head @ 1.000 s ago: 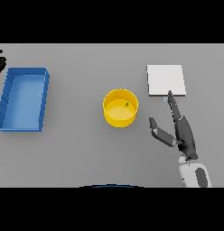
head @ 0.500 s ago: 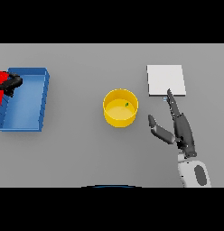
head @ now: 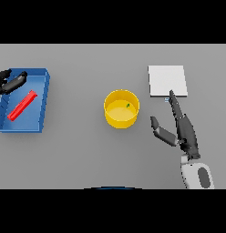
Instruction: Pick up the red beaker and tilt it to pour out 1 green nut into yellow bowl. Pick up the yellow bowl and place it on the metallic measuring scale.
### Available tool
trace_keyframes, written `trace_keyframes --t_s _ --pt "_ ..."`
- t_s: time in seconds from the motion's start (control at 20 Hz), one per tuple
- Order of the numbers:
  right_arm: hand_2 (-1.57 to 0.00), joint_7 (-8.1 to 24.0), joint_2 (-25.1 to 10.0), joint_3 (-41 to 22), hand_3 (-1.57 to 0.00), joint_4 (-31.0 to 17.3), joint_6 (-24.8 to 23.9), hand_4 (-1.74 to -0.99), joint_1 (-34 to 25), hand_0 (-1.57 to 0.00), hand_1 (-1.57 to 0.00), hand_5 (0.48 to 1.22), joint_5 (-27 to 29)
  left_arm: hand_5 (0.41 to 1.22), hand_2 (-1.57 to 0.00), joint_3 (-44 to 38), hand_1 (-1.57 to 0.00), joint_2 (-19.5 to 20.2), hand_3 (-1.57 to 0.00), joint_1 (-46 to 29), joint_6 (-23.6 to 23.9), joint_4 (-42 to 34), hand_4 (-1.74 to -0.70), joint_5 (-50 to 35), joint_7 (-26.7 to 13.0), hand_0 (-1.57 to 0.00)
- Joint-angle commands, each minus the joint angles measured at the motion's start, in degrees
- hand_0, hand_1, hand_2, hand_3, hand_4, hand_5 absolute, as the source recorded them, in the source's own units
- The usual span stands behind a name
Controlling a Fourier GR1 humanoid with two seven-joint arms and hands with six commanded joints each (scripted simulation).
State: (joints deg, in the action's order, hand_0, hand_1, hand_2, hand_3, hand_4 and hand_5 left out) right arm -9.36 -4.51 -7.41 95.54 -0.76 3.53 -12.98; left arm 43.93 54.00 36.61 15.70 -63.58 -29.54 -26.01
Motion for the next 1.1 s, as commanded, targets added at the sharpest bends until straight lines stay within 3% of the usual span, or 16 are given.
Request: trace_keyframes --t_s 0.0,0.1,0.25,0.35,0.45,0.55,0.65,0.85,1.05 --pt "0.0 0.2 0.0 -0.1 0.0 0.1 -0.1 -1.164 0.0 0.0 0.0 0.688 -0.2 0.647 -0.14 0.0 -0.15 -0.7 -0.12 0.2 0.9 0.5 -0.72 0.4 0.4 -0.17" --pt "0.0 0.0 0.0 -0.2 0.0 0.1 -0.1 -1.176 0.3 0.0 0.0 0.688 -0.5 0.647 -0.09 0.1 -0.09 -1.2 -0.08 1.1 1.6 1.3 -0.71 1.2 0.5 -0.11" --pt "0.0 3.0 -0.5 -1.7 0.0 1.1 -1.3 -1.163 0.0 0.0 0.0 0.677 -4.2 0.663 -0.05 -1.0 -0.05 -0.6 -0.04 0.8 3.8 0.5 -0.71 1.3 3.1 -0.05" --pt "0.0 2.1 -1.8 -3.1 0.0 0.7 0.4 -1.132 -1.0 0.0 0.0 0.703 -5.7 0.679 -0.03 -1.2 -0.03 -0.9 -0.02 0.1 4.9 -0.3 -0.71 1.1 4.0 -0.03" --pt "0.0 0.7 -5.8 -4.3 0.0 0.4 4.1 -1.153 -3.2 0.0 0.0 0.728 -7.1 0.689 -0.02 -1.3 -0.02 -0.4 -0.01 -0.1 5.5 -0.7 -0.71 1.3 4.2 -0.02" --pt "0.0 4.0 -9.4 -6.9 0.0 -0.7 6.6 -1.19 -7.6 0.0 0.0 0.716 -12.3 0.676 -0.01 -1.4 -0.01 -1.3 -0.01 0.3 5.5 -0.8 -0.72 0.8 4.4 -0.01" --pt "0.0 5.1 -13.4 -10.5 0.0 -1.7 9.5 -1.216 -12.2 0.0 0.0 0.704 -18.3 0.667 -0.01 -1.7 -0.01 -1.5 -0.01 -0.1 5.3 -0.6 -0.72 0.2 5.1 -0.01" --pt "0.0 1.5 -17.9 -18.5 0.0 -5.2 14.1 -1.232 -20.7 0.0 0.0 0.702 -28.2 0.669 0.0 -1.7 0.0 -1.6 0.0 -0.2 5.2 -0.6 -0.71 0.3 5.6 0.0" --pt "0.0 -0.4 -20.2 -23.3 0.0 -9.8 19.4 -1.213 -28.4 0.0 0.0 0.705 -32.8 0.682 0.0 -2.0 0.0 -1.1 0.0 -0.3 3.9 -0.1 -0.71 -0.4 5.9 0.0"
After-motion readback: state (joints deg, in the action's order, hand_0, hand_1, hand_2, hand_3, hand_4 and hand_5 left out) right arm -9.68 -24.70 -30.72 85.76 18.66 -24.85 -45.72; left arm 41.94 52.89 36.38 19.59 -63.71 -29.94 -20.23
